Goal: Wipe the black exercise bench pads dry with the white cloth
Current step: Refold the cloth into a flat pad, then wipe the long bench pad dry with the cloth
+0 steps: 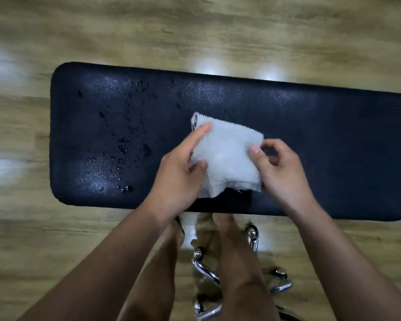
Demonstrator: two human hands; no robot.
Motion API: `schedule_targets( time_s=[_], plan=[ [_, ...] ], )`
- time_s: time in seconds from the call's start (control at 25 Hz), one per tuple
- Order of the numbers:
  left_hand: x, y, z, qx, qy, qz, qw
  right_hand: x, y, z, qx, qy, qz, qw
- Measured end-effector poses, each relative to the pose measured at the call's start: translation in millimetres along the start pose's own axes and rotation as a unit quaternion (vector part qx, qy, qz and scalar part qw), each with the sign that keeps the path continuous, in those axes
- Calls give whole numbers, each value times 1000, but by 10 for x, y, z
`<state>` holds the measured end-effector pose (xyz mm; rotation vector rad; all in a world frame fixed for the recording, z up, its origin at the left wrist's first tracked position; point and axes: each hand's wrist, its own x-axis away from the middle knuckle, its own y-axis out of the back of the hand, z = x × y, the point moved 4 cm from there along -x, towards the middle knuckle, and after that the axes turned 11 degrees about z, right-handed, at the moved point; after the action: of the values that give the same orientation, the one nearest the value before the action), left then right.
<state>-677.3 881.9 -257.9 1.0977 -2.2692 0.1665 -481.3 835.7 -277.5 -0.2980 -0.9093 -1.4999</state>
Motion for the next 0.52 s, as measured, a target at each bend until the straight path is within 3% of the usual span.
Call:
schedule_targets(
  time_s=[0.04, 0.08, 0.16, 0.24, 0.28, 0.32, 0.4, 0.48, 0.52],
  plan=[
    [-32, -34, 82, -148, 43, -2, 988, -39, 46, -98, 114, -35, -33, 992],
    [-30, -49, 144, -285, 81, -21, 955, -26, 81, -142, 211, -37, -89, 973],
    [-1, -117, 183, -448, 41, -67, 891, 109, -72, -58, 288, 83, -161, 940],
    [49, -279, 266, -530, -16, -28, 847, 228, -518, -36, 351, 220, -76, 907],
    [67, -337, 367, -568, -1, 16, 823, 247, -749, -102, 403, 256, -18, 878],
    [55, -339, 477, -606, 19, 48, 794, 181, -881, -167, 459, 271, 25, 846],
    [-156, -197, 516, -653, 32, 70, 753, -214, -865, -138, 532, 282, 35, 798],
    [-573, 89, 366, -686, 38, 45, 725, -652, -734, 236, 551, 263, 11, 792],
    [-803, 240, 288, -674, 39, 16, 738, -893, -700, 435, 542, 239, 6, 806]
  ],
)
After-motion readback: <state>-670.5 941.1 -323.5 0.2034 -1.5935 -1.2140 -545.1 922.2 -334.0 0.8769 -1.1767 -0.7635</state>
